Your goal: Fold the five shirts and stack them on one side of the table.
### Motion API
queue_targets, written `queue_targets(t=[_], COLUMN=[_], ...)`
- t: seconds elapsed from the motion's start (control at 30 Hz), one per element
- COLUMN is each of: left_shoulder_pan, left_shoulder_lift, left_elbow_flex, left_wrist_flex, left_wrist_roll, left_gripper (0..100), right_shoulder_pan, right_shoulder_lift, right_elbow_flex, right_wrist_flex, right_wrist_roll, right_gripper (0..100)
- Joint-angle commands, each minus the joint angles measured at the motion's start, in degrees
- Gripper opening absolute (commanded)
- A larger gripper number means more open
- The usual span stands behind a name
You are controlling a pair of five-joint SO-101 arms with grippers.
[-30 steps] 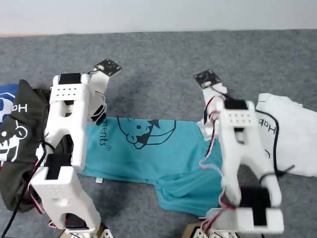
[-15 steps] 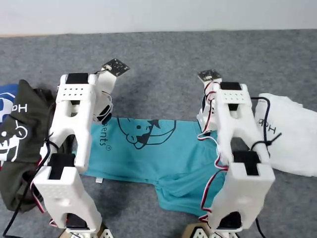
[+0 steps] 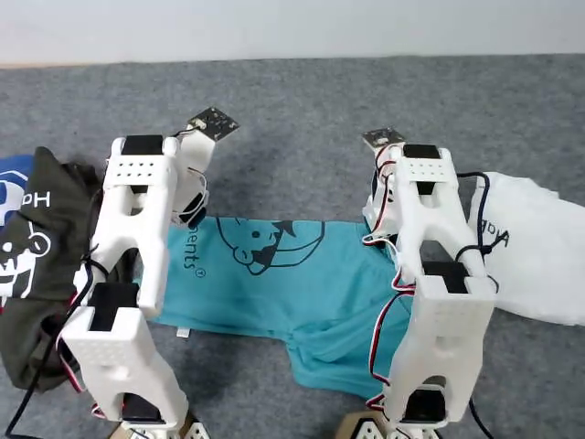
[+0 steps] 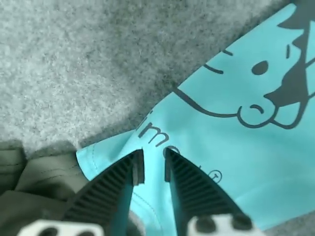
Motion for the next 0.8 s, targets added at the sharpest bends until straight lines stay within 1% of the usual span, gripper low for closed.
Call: queue_targets(t=[0.0,0.2,0.53,0.63,0.77], left_shoulder_pan=[0.35,0.18,0.09,0.00,0.00], left_shoulder_lift=[-0.62,-0.62,-1.23,-1.32,-1.23], left_elbow_flex=[-0.22,-0.22,-0.57,-0.66,-2.51], left_wrist_flex=[-0.88,-2.90,-2.99,-2.81,-1.14], left_wrist_roll=[0.62,0.62,0.53,0.53,0.53], left_gripper=[7,7,7,7,7], right_shoulder_pan=[0.22,0.22,1.98,3.56,4.70], right_shoulder_lift=[0.04,1.36,15.16,19.12,22.20], right_elbow_flex=[-4.75,-11.25,-31.82,-38.51,-45.45], right_wrist_flex=[-0.04,-2.51,-2.33,1.19,9.54], right_wrist_roll=[1.93,5.54,5.63,5.63,5.63], right_gripper=[1.0,1.0,1.0,1.0,1.0])
